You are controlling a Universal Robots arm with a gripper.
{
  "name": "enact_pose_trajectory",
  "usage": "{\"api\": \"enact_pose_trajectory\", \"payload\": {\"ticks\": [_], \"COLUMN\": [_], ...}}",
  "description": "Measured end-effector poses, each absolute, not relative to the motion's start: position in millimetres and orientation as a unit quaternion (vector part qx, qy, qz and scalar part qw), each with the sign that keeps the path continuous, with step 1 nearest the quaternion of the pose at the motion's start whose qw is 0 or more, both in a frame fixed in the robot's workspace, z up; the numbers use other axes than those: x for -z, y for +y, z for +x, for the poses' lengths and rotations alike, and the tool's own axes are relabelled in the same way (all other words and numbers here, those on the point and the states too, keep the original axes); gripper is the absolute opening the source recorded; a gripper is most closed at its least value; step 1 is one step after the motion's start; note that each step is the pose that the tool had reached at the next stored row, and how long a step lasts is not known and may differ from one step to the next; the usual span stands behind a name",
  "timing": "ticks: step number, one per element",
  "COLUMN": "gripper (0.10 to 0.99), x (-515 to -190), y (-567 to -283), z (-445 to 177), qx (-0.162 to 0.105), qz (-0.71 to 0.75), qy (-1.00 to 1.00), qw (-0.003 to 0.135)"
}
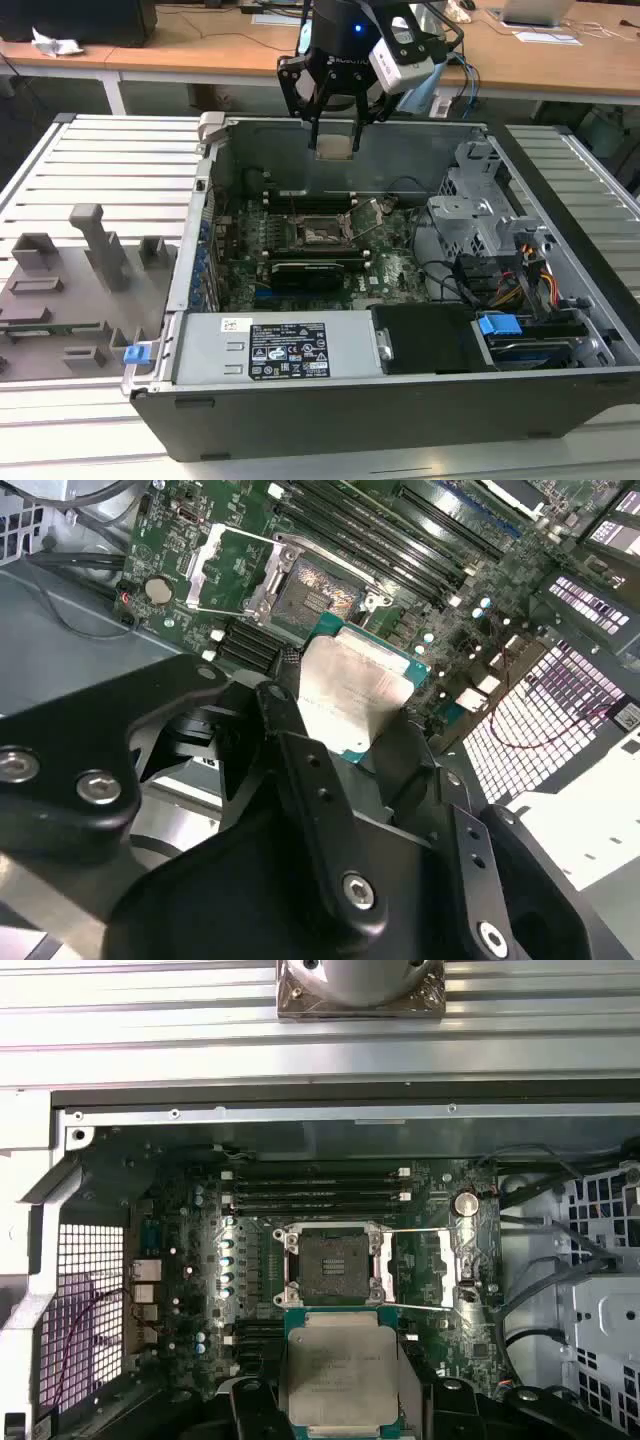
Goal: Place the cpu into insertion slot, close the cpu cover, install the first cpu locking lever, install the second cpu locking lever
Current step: 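Place the cpu into insertion slot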
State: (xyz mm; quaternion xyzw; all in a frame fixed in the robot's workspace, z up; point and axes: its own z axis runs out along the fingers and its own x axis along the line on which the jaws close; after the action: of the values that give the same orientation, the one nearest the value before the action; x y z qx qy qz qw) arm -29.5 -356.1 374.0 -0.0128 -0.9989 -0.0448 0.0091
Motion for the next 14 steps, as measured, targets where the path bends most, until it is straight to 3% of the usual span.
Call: {"api": "enact_pose_trajectory", "payload": {"ticks": [14], "gripper": [0.529], "x": [-374.0], "y": [-359.0], "z": [-29.9], "qx": [0.045], "qz": [-0.055], "qy": [-0.997], "qw": [0.007]}}
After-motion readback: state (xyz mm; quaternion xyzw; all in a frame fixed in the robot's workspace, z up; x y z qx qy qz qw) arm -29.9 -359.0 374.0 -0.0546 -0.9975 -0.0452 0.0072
